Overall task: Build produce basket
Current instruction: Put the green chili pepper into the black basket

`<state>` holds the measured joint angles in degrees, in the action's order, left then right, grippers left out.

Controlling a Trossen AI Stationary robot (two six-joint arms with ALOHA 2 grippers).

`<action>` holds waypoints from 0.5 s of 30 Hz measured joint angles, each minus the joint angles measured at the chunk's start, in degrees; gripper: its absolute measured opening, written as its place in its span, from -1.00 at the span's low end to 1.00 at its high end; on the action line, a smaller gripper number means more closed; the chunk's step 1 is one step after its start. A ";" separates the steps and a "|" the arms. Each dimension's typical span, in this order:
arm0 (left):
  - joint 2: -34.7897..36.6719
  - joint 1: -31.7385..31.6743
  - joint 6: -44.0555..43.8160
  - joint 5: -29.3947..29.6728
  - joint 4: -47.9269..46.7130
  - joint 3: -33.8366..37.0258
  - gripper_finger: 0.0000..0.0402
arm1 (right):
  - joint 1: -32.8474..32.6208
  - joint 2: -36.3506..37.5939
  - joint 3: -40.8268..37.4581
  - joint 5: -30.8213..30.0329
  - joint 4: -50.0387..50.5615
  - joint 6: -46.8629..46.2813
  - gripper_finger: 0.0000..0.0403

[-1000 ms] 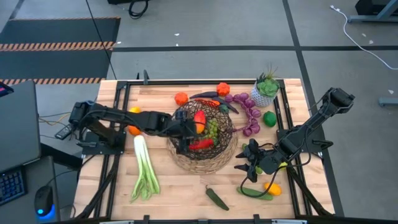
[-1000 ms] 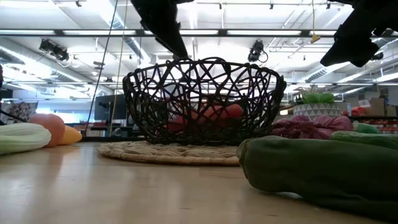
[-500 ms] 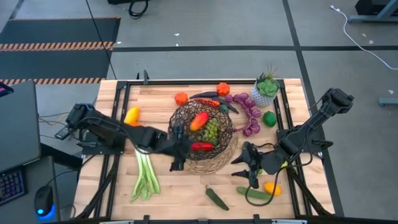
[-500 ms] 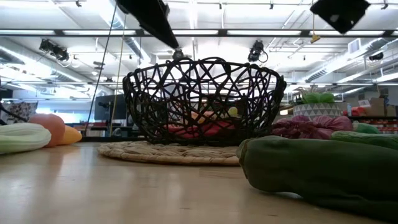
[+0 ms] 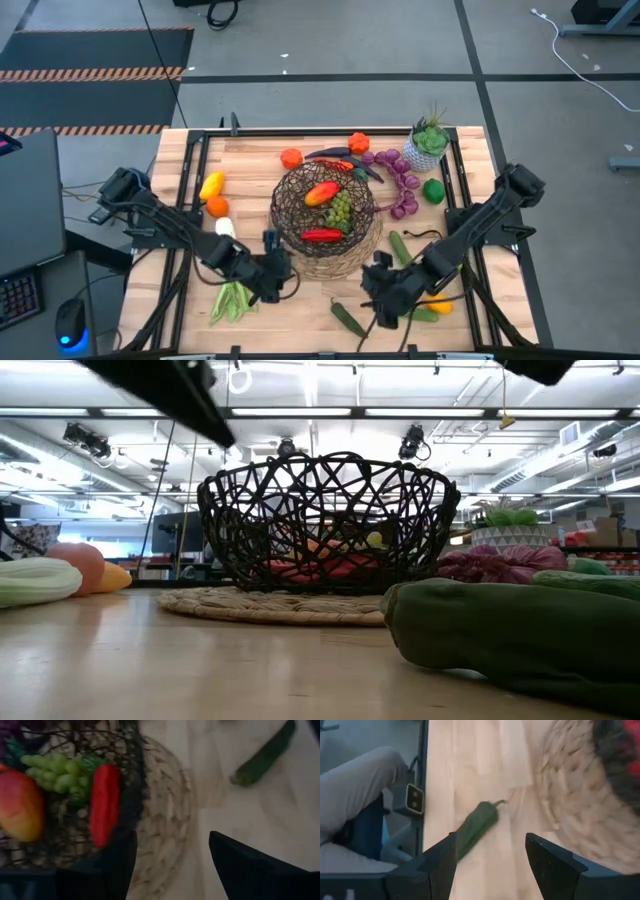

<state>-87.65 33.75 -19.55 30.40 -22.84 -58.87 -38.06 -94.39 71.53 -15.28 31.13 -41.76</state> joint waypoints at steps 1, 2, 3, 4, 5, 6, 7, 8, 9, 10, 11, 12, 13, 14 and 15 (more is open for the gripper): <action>0.05 0.89 -1.02 0.69 1.47 1.20 0.26 | 0.09 -1.38 0.65 0.36 -0.04 -1.12 0.18; 0.08 1.80 -1.71 1.27 2.83 2.47 0.26 | 0.20 -2.78 1.15 0.34 -0.02 -2.98 0.19; 0.13 2.74 -2.53 1.88 4.07 3.77 0.25 | 0.25 -4.13 1.41 0.29 -0.10 -5.27 0.19; 0.29 3.87 -3.34 2.68 5.39 5.18 0.25 | 0.35 -5.43 1.46 0.35 -0.05 -7.60 0.20; 0.44 4.76 -4.15 3.36 7.12 6.52 0.24 | 0.51 -6.63 1.44 0.76 0.07 -9.52 0.20; 0.48 5.57 -5.00 4.17 9.52 7.83 0.24 | 0.72 -7.78 1.44 1.76 0.02 -10.72 0.21; 0.48 6.39 -5.63 4.91 11.34 9.11 0.24 | 0.90 -8.77 1.44 2.77 -0.06 -11.28 0.21; 0.48 7.17 -6.34 5.69 12.64 10.50 0.24 | 1.11 -9.73 1.44 3.99 -0.23 -11.72 0.21; 0.45 7.95 -6.87 6.33 14.16 11.67 0.24 | 1.34 -10.68 1.44 5.04 -0.62 -12.05 0.21; 0.43 8.58 -7.21 6.83 15.54 12.52 0.24 | 1.56 -11.55 1.44 6.04 -1.10 -12.10 0.22; 0.44 9.07 -7.78 7.43 16.72 13.09 0.24 | 1.78 -12.28 1.44 6.75 -1.67 -12.11 0.22; 0.46 9.55 -8.48 8.11 17.52 13.63 0.24 | 1.96 -12.92 1.44 7.30 -2.68 -12.12 0.22; 0.46 10.00 -9.22 8.57 17.49 14.21 0.23 | 2.08 -13.45 1.44 7.47 -4.09 -12.16 0.22; 0.46 10.36 -10.05 9.01 17.19 14.81 0.23 | 2.17 -13.90 1.44 7.55 -5.47 -12.23 0.22; 0.43 10.80 -10.81 9.60 17.34 15.43 0.23 | 2.20 -14.35 1.44 7.67 -6.67 -12.25 0.22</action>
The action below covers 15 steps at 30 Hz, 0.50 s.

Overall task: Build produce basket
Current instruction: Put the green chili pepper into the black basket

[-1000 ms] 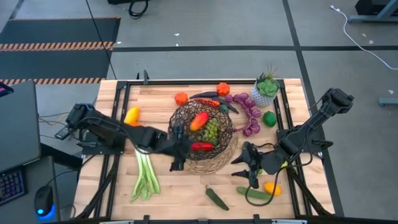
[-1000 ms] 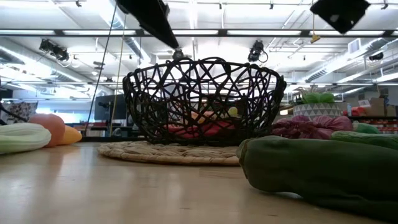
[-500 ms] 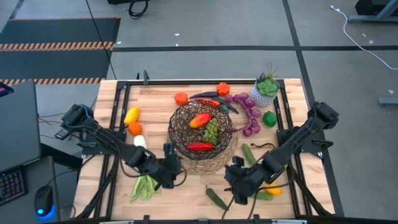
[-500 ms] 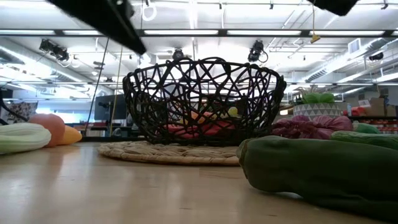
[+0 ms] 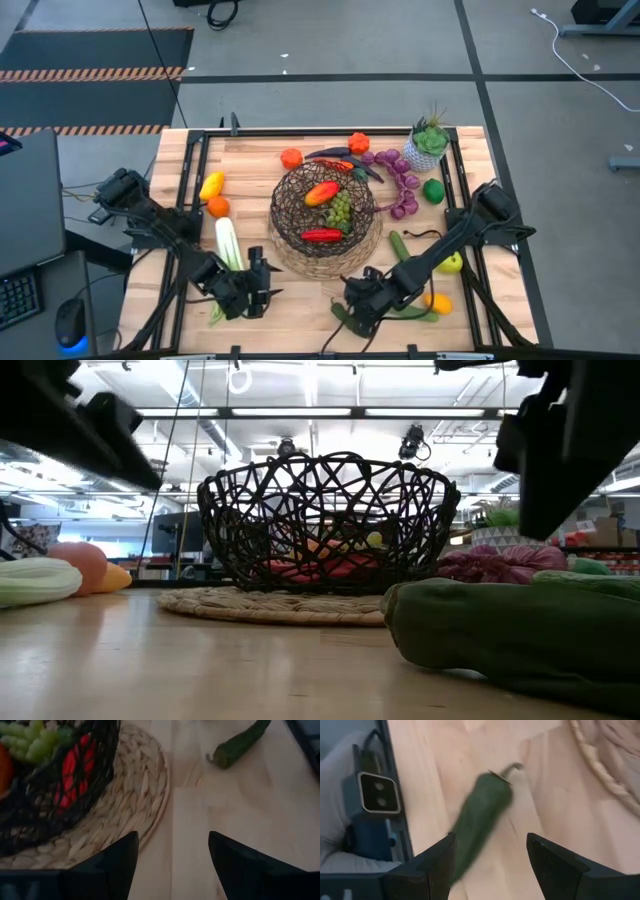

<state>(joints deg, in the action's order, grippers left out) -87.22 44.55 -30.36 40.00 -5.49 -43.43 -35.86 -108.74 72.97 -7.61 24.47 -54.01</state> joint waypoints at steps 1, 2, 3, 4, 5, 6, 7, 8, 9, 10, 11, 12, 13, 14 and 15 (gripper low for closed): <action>0.02 0.40 -0.81 0.48 0.68 0.58 0.23 | 0.00 -0.40 0.00 -0.01 -1.06 -0.01 0.22; 0.00 0.75 -1.46 0.93 1.46 1.11 0.23 | 0.00 -0.89 0.00 -0.03 -2.08 -0.03 0.22; 0.02 1.14 -2.17 1.32 2.08 1.76 0.23 | 0.00 -1.06 0.00 -0.03 -2.75 -0.25 0.22; 0.02 1.49 -2.70 1.49 2.20 2.24 0.23 | 0.00 -1.11 0.00 -0.24 -2.53 -0.28 0.22; 0.01 1.79 -3.44 1.67 2.50 2.66 0.22 | 0.00 -1.53 0.02 -0.42 -2.75 -0.44 0.22; 0.02 2.05 -3.97 1.88 2.62 2.83 0.22 | 0.01 -1.80 0.04 -0.53 -3.07 -0.75 0.22; 0.01 2.33 -4.59 2.22 2.75 2.88 0.21 | 0.04 -2.02 0.00 -0.94 -2.70 -0.89 0.22; 0.02 2.56 -5.11 2.43 2.87 2.90 0.21 | 0.04 -2.47 -0.04 -1.19 -2.81 -0.92 0.22; 0.02 2.69 -5.38 2.49 2.86 2.90 0.21 | 0.04 -2.94 -0.04 -1.31 -4.25 -0.73 0.22; 0.00 2.86 -5.45 2.72 2.89 2.91 0.21 | -0.03 -3.40 0.00 -1.32 -5.39 -0.18 0.22; 0.00 3.05 -5.43 2.89 3.20 2.97 0.21 | -0.13 -3.84 0.00 -1.30 -6.02 0.28 0.22; 0.00 3.07 -5.44 2.89 3.65 2.97 0.21 | -0.31 -4.45 0.00 -1.29 -6.81 0.46 0.22; 0.00 3.09 -5.46 2.91 3.79 2.94 0.21 | -0.38 -5.09 0.00 -1.23 -7.99 0.64 0.22; 0.00 3.09 -5.44 2.91 3.95 2.94 0.20 | -0.39 -5.68 0.00 -1.17 -8.92 0.66 0.22; 0.00 3.09 -5.39 2.91 4.20 2.97 0.19 | -0.44 -5.90 -0.03 -1.08 -8.73 0.67 0.22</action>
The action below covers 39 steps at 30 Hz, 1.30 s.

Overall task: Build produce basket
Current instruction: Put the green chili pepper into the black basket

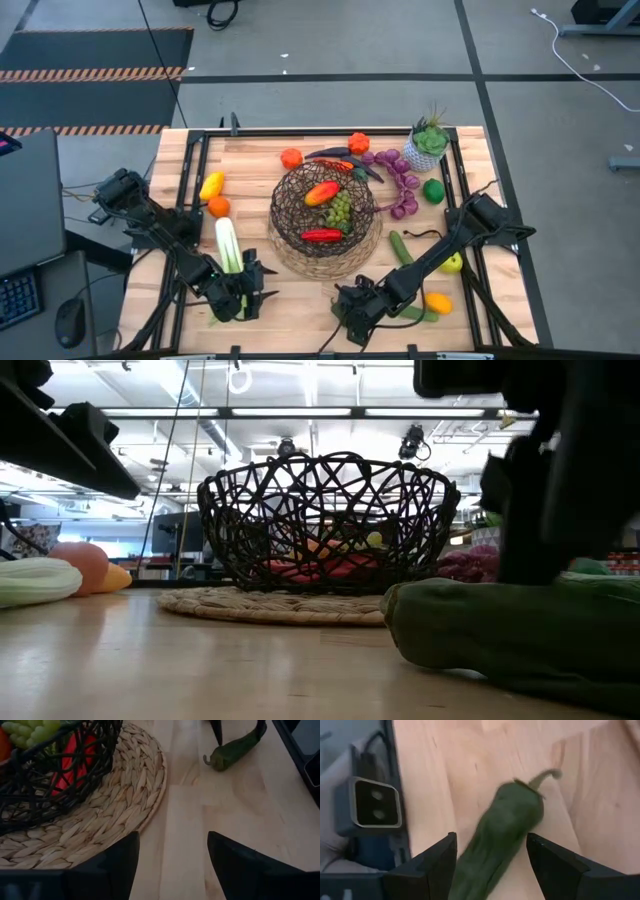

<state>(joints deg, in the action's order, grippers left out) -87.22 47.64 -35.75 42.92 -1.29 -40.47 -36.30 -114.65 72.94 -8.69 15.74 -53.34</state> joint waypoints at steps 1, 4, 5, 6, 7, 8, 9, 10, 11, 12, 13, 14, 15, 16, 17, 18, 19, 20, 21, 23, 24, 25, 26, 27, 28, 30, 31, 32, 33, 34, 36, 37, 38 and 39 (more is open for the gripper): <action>0.00 0.00 -0.02 0.00 0.29 -0.01 0.19 | -0.01 -0.34 -0.04 0.00 0.02 0.00 0.22; 0.00 0.00 -0.02 0.00 0.57 -0.02 0.17 | 0.02 -0.81 0.00 -0.08 -0.62 0.03 0.22; 0.00 0.00 -0.02 -0.02 0.75 -0.02 0.16 | 0.02 -0.95 -0.02 -0.16 -1.05 0.24 0.22; 0.00 -0.02 -0.02 -0.02 0.78 -0.02 0.16 | 0.02 -1.27 0.02 -0.24 -2.21 0.41 0.22; 0.00 -0.02 0.00 -0.02 0.86 -0.02 0.16 | -0.02 -1.45 0.07 -0.46 -2.69 0.59 0.22; 0.00 -0.04 -0.02 -0.02 0.88 -0.02 0.16 | -0.06 -1.67 0.03 -0.74 -2.39 0.85 0.22; 0.00 -0.04 -0.03 -0.02 0.92 -0.02 0.16 | -0.06 -2.28 0.03 -0.81 -2.83 0.89 0.21; 0.00 -0.04 -0.04 -0.02 0.93 -0.02 0.16 | -0.04 -2.74 0.07 -0.91 -3.35 0.93 0.21; 0.00 -0.05 -0.04 -0.02 0.97 -0.02 0.16 | -0.04 -3.33 0.04 -1.14 -2.88 1.11 0.21; 0.00 -0.10 -0.07 -0.02 1.11 -0.02 0.16 | -0.06 -3.56 0.07 -1.12 -2.96 1.09 0.20; 0.00 -0.15 -0.07 -0.04 1.19 -0.02 0.16 | -0.06 -3.83 0.11 -1.12 -3.08 1.08 0.19; 0.00 -0.17 -0.07 -0.04 1.22 -0.02 0.16 | -0.06 -4.00 0.19 -1.30 -2.98 1.11 0.17; 0.00 -0.17 -0.07 -0.02 1.32 -0.02 0.16 | -0.06 -4.03 0.22 -1.46 -2.76 1.18 0.15; 0.00 -0.17 -0.07 -0.02 1.45 -0.02 0.16 | -0.06 -4.03 0.20 -1.66 -2.65 1.25 0.13; 0.00 -0.17 -0.05 -0.02 1.48 -0.02 0.16 | -0.06 -4.05 0.20 -2.21 -2.48 1.56 0.10; 0.00 -0.17 -0.02 -0.02 1.48 -0.02 0.16 | -0.10 -3.84 0.19 -2.83 -2.25 2.25 0.07; 0.00 -0.17 -0.02 -0.03 1.49 -0.02 0.16 | -0.11 -3.73 0.12 -3.30 -2.06 2.82 0.04; 0.00 -0.17 -0.02 -0.02 1.49 -0.02 0.16 | -0.11 -3.69 0.08 -3.64 -2.00 3.34 0.00; 0.00 -0.17 -0.01 -0.04 1.50 -0.02 0.16 | -0.11 -3.46 0.04 -4.06 -1.69 3.88 -0.04; 0.00 -0.17 -0.02 -0.03 1.56 -0.02 0.15 | -0.05 -3.33 -0.04 -4.39 -1.10 5.00 -0.15; 0.00 -0.17 -0.02 -0.04 1.56 -0.02 0.15 | -0.06 -3.33 -0.04 -4.35 -1.06 5.46 -0.21; 0.00 -0.17 -0.02 -0.04 1.58 -0.02 0.15 | -0.03 -3.24 -0.04 -4.29 -0.94 5.94 -0.27; 0.00 -0.17 -0.06 -0.04 1.58 -0.02 0.15 | 0.03 -3.13 -0.04 -4.03 -0.76 6.55 -0.34; 0.00 -0.17 -0.07 -0.04 1.56 -0.02 0.15 | 0.13 -3.04 -0.06 -3.62 -0.71 6.84 -0.40; -0.01 -0.17 -0.06 -0.04 1.58 -0.02 0.15 | 0.22 -2.80 -0.06 -3.38 -0.66 7.06 -0.47; -0.02 -0.17 -0.07 -0.04 1.58 -0.02 0.15 | 0.45 -1.84 -0.08 -3.20 0.48 8.08 -0.58; -0.02 -0.17 -0.07 -0.04 1.58 -0.02 0.15 | 0.54 -1.17 -0.08 -3.14 0.50 8.54 -0.62; -0.02 -0.18 -0.07 -0.04 1.59 -0.02 0.15 | 0.72 -0.41 -0.08 -3.19 0.93 9.14 -0.64; -0.02 -0.22 -0.09 -0.04 1.66 -0.02 0.15 | 0.88 0.46 -0.08 -3.22 1.41 9.90 -0.65; -0.02 -0.22 -0.09 -0.04 1.74 -0.02 0.15 | 1.06 1.33 -0.08 -3.36 1.64 10.78 -0.65; -0.02 -0.22 -0.09 -0.04 1.80 -0.02 0.15 | 1.58 3.37 -0.08 -4.05 2.05 12.07 -0.62; -0.02 -0.22 -0.10 -0.04 1.86 -0.02 0.15 | 1.81 4.55 -0.08 -4.72 2.31 12.81 -0.60; -0.02 -0.22 -0.09 -0.02 1.93 -0.02 0.15 | 2.13 5.81 -0.08 -5.35 2.28 13.54 -0.59; -0.02 -0.22 -0.11 -0.02 1.98 -0.02 0.15 | 2.42 7.24 -0.08 -6.13 2.24 14.67 -0.58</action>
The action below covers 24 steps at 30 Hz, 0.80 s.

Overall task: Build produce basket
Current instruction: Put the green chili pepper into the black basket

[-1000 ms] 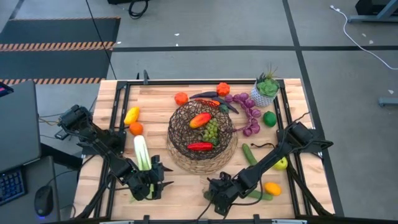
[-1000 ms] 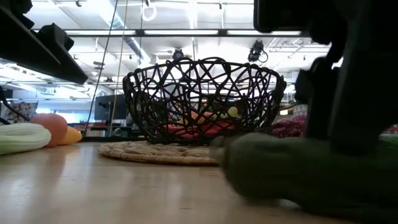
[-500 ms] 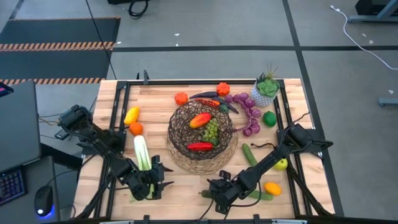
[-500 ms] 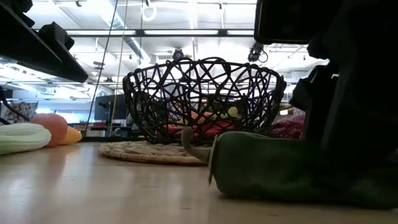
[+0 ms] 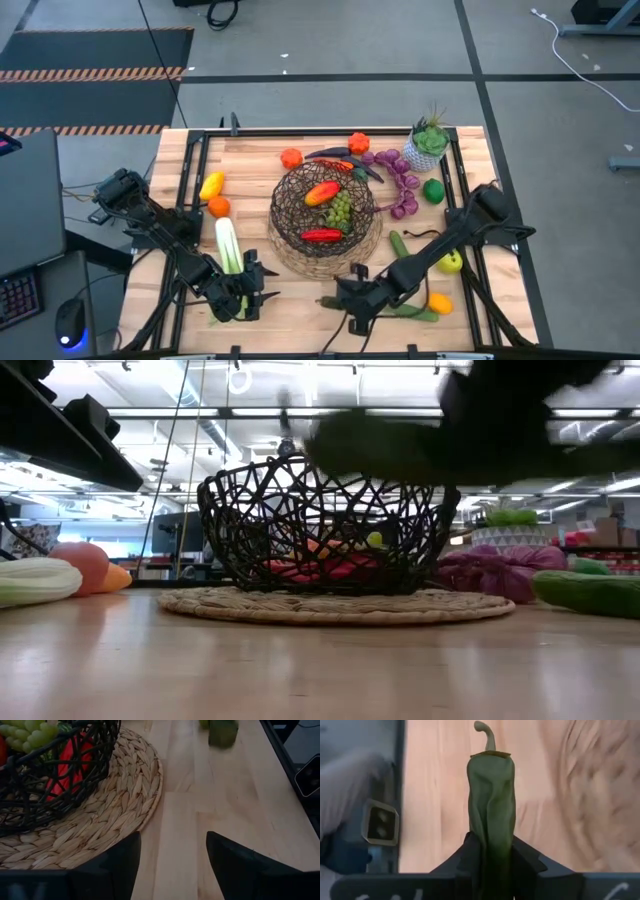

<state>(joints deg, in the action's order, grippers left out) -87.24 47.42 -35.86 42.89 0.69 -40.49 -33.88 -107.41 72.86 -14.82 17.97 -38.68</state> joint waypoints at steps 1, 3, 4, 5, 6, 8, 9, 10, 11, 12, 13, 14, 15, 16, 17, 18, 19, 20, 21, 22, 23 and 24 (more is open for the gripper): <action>0.00 0.00 0.00 0.00 0.04 0.00 0.15 | 0.36 1.39 0.00 -1.07 0.15 1.25 -0.58; 0.00 0.00 0.00 0.00 0.07 0.00 0.15 | 1.12 4.34 0.00 -3.86 0.25 3.93 -0.58; 0.00 0.00 -0.01 0.00 0.12 0.00 0.15 | 1.55 5.75 0.00 -5.25 0.49 5.34 -0.58; 0.00 0.00 -0.05 0.00 0.22 0.00 0.15 | 2.05 7.28 0.00 -6.66 0.53 6.79 -0.58; 0.00 0.00 -0.20 0.00 0.26 -0.02 0.15 | 2.62 8.70 0.00 -7.80 0.57 8.16 -0.58; 0.00 0.00 -0.99 0.00 0.24 -0.02 0.15 | 3.95 11.24 0.02 -9.61 0.63 10.86 -0.58; 0.00 0.00 -1.09 0.00 0.24 -0.02 0.15 | 4.69 12.47 0.02 -10.46 0.74 12.15 -0.58; 0.00 0.00 -1.14 0.00 0.24 -0.02 0.15 | 5.53 13.54 0.02 -11.61 0.72 13.53 -0.58; 0.00 0.00 -1.19 0.00 0.24 -0.02 0.15 | 6.38 14.49 0.02 -12.94 0.84 14.99 -0.58; 0.00 0.00 -1.24 0.00 0.24 -0.02 0.15 | 7.30 15.35 0.02 -14.73 1.20 16.51 -0.58; 0.00 0.00 -1.39 0.01 0.24 -0.02 0.15 | 8.27 15.93 0.05 -16.69 1.55 17.84 -0.58; 0.00 0.00 -1.49 0.19 0.24 -0.02 0.15 | 9.33 16.36 0.07 -18.45 2.04 18.78 -0.58; 0.00 0.00 -1.77 0.46 0.24 -0.02 0.15 | 10.46 16.69 0.07 -19.62 2.63 19.43 -0.58; 0.00 0.00 -2.28 0.53 0.25 -0.02 0.15 | 11.64 16.77 0.07 -20.03 2.93 20.08 -0.58; 0.00 0.00 -2.53 0.59 0.24 -0.02 0.15 | 12.81 16.78 0.07 -20.02 3.01 20.58 -0.58; 0.00 0.00 -2.61 0.60 0.24 -0.02 0.15 | 13.97 16.78 0.07 -19.88 3.14 20.75 -0.58; 0.00 0.00 -2.76 0.61 0.24 -0.02 0.15 | 14.92 16.70 0.07 -19.66 3.31 20.81 -0.58; 0.00 0.00 -2.85 0.61 0.24 -0.02 0.15 | 15.89 16.55 0.07 -19.18 3.24 20.82 -0.57; 0.00 0.00 -2.90 0.61 0.22 -0.02 0.15 | 16.75 16.21 0.09 -18.52 3.14 20.85 -0.56; 0.00 0.00 -2.92 0.61 0.23 -0.02 0.15 | 17.53 15.87 0.09 -17.96 3.14 20.86 -0.54; 0.00 0.00 -2.95 0.61 0.23 -0.02 0.15 | 18.17 15.54 0.08 -17.22 3.32 20.87 -0.50; 0.00 0.00 -2.95 0.61 0.17 -0.02 0.15 | 18.83 15.44 0.07 -16.60 3.48 20.87 -0.46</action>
<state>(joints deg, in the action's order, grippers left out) -87.24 47.42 -38.81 43.51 0.85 -40.51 -15.05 -91.96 72.93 -31.42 21.45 -17.80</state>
